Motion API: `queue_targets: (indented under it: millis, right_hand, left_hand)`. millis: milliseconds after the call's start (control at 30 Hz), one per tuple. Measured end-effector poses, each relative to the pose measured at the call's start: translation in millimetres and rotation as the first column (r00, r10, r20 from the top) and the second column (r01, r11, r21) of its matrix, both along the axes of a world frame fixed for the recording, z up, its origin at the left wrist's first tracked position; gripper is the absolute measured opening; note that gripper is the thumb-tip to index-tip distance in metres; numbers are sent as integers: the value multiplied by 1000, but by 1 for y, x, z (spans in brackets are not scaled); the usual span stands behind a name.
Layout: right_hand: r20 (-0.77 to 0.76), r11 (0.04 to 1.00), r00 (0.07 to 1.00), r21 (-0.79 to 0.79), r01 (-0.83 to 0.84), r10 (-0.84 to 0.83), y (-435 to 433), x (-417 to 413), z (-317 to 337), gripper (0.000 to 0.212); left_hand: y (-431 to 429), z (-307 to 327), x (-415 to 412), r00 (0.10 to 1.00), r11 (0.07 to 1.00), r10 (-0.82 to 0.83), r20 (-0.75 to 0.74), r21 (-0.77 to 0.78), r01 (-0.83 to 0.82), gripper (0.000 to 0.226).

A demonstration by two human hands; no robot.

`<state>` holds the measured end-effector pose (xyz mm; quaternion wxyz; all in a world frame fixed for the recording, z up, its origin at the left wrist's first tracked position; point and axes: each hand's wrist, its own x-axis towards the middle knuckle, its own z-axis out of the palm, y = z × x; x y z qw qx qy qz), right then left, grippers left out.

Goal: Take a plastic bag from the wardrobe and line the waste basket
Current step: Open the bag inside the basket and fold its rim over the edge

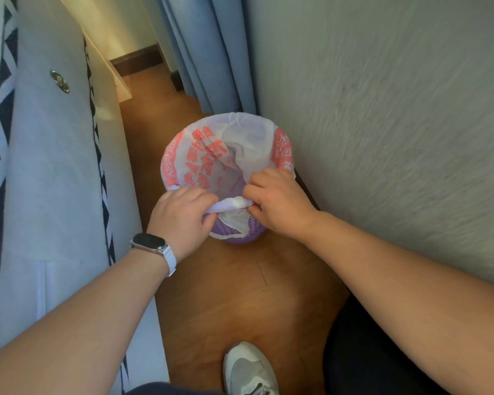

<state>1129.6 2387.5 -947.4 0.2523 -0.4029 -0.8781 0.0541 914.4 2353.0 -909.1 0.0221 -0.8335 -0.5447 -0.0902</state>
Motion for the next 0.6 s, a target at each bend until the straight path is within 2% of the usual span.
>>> queue_targets:
  millis: [167, 267, 400, 500, 600]
  right_hand:
    - [44, 997, 998, -59, -51, 53, -8, -6, -4, 7]
    - [105, 988, 990, -128, -82, 96, -15, -8, -6, 16]
    - [125, 969, 980, -208, -129, 158, -24, -12, -8, 15]
    - [147, 953, 977, -283, -107, 153, -32, -14, -6, 19]
    - [180, 958, 980, -283, -33, 87, -40, -14, -6, 14]
  left_hand:
    - [-7, -14, -6, 1000, 996, 18, 15, -87, -17, 14]
    - [-12, -17, -10, 999, 994, -12, 33, -108, 16, 9]
    - [-23, -19, -13, 999, 981, 10, 39, -196, -2, 3]
    - [-30, -16, -13, 999, 961, 24, 21, -277, -17, 10]
    - [-34, -5, -12, 1000, 949, 28, 8, -313, -24, 23]
